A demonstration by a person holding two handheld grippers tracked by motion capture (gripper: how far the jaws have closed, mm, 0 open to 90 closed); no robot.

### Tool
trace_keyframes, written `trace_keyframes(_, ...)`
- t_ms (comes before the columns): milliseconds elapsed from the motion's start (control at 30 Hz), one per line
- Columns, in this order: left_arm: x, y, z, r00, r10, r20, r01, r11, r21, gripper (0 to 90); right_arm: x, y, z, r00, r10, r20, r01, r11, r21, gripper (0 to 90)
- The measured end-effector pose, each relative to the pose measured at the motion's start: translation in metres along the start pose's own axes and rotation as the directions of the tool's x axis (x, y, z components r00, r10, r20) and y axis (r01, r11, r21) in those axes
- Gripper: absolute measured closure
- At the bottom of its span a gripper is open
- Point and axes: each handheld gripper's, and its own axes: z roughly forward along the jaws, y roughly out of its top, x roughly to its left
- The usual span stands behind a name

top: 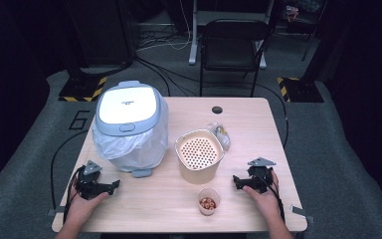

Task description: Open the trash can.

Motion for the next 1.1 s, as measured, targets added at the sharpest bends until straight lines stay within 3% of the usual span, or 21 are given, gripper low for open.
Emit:
trace_keyframes(233,-0.0018,0.0005,-0.0012,0.9999,-0.007,-0.009,0.007,0.9998,0.016,1.2,-0.0011,0.0003,0.0001,0.9998,-0.017,-0.009,0.017,1.000,0.001,0.0)
trace_keyframes(267,-0.0032,-0.0001,0.0003,0.9997,-0.020,-0.013,0.020,0.9998,-0.001,1.2,-0.0006,0.0002,0.0001,0.9999,-0.011,-0.011,0.011,1.000,-0.001,0.0)
trace_keyframes(500,-0.0035,0.0001,-0.0007,0.9996,-0.013,-0.026,0.013,0.9999,0.009,1.4,-0.0004,0.0001,0.0001,0.9999,-0.009,-0.012,0.009,1.000,-0.002,0.0)
trace_keyframes(533,-0.0054,0.0001,-0.0012,0.9991,-0.034,-0.026,0.034,0.9993,0.014,1.4,-0.0003,0.0001,0.0000,0.9999,-0.007,-0.012,0.007,1.000,-0.001,0.0)
trace_keyframes(667,-0.0072,-0.0009,-0.0006,0.9982,-0.049,-0.034,0.050,0.9988,0.003,1.4,-0.0004,0.0001,0.0001,0.9999,-0.009,-0.012,0.009,1.000,-0.002,0.0)
trace_keyframes(1100,-0.0062,-0.0002,-0.0006,0.9984,-0.038,-0.043,0.038,0.9993,-0.006,3.9,-0.0006,0.0002,0.0002,0.9999,-0.011,-0.012,0.011,1.000,-0.003,0.0)
